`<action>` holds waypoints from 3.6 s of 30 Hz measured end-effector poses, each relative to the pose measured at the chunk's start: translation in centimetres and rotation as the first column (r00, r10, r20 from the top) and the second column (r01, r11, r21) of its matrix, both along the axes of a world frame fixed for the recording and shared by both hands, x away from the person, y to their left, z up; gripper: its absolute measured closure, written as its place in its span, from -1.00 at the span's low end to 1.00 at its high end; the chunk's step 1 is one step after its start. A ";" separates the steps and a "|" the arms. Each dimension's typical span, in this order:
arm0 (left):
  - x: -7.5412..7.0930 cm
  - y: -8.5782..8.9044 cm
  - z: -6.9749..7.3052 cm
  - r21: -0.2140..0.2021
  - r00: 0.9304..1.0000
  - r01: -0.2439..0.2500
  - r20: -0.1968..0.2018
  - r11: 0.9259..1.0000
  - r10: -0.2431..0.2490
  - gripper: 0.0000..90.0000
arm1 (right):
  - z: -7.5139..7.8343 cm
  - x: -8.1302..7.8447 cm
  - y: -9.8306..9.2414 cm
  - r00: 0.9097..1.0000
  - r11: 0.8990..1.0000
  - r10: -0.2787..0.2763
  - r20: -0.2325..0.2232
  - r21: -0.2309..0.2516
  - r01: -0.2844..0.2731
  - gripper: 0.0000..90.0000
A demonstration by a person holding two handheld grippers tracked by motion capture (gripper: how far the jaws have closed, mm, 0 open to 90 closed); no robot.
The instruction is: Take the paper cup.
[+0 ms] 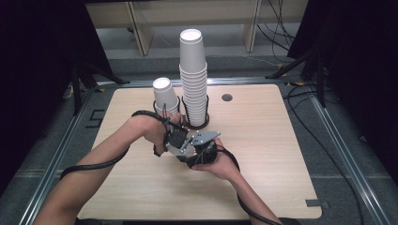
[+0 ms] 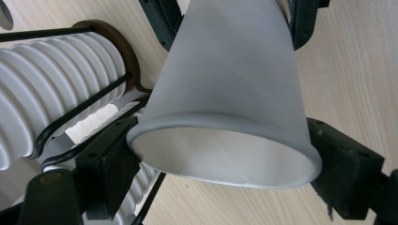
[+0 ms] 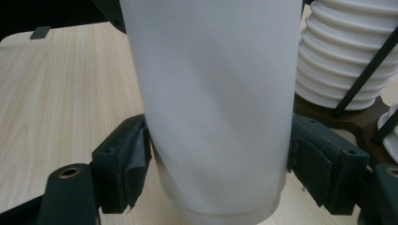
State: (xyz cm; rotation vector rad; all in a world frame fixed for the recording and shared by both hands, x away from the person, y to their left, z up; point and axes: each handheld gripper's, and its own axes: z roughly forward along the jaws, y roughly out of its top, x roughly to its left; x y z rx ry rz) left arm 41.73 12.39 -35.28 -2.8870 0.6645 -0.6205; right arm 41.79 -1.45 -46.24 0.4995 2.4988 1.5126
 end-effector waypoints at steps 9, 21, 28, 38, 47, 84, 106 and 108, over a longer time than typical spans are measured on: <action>0.0 0.0 0.1 -0.011 1.000 0.010 0.000 1.000 -0.010 -0.62 | 0.0 0.0 -0.1 0.999 1.000 0.011 0.037 -0.011 -0.011 -0.43; 0.0 0.0 0.5 -0.051 0.999 0.005 -0.047 0.999 -0.007 -0.65 | 0.0 -0.2 -0.3 0.996 0.999 0.028 0.083 -0.049 -0.024 -0.37; 0.2 0.5 0.4 -0.138 0.997 -0.006 -0.075 0.990 -0.004 -0.79 | 0.1 -0.2 -0.7 0.987 0.997 0.046 0.151 -0.075 -0.035 -0.37; 0.5 1.2 0.6 -0.294 0.998 0.015 -0.053 0.956 -0.032 -1.00 | 0.0 -0.7 -1.2 0.993 0.998 0.022 0.119 -0.062 -0.015 -0.37; 0.3 2.1 0.9 -0.422 0.998 -0.004 -0.058 0.907 -0.022 -1.00 | -0.1 -0.5 -2.0 0.989 1.000 0.009 0.147 -0.025 -0.005 -0.37; -0.8 8.3 -3.2 -0.881 0.982 -0.191 -0.166 0.432 0.094 -1.00 | -0.4 -1.0 -7.3 0.955 0.953 -0.269 0.124 0.180 0.244 -0.38; -3.7 13.6 -11.5 -0.936 0.858 -0.352 -0.326 -0.010 0.397 -1.00 | -0.4 -2.5 -11.9 0.899 0.888 -0.430 0.084 0.221 0.404 -0.38; -3.8 14.0 -11.8 -0.930 0.844 -0.368 -0.341 -0.013 0.413 -1.00 | -0.5 -2.7 -12.2 0.892 0.878 -0.448 0.066 0.219 0.425 -0.38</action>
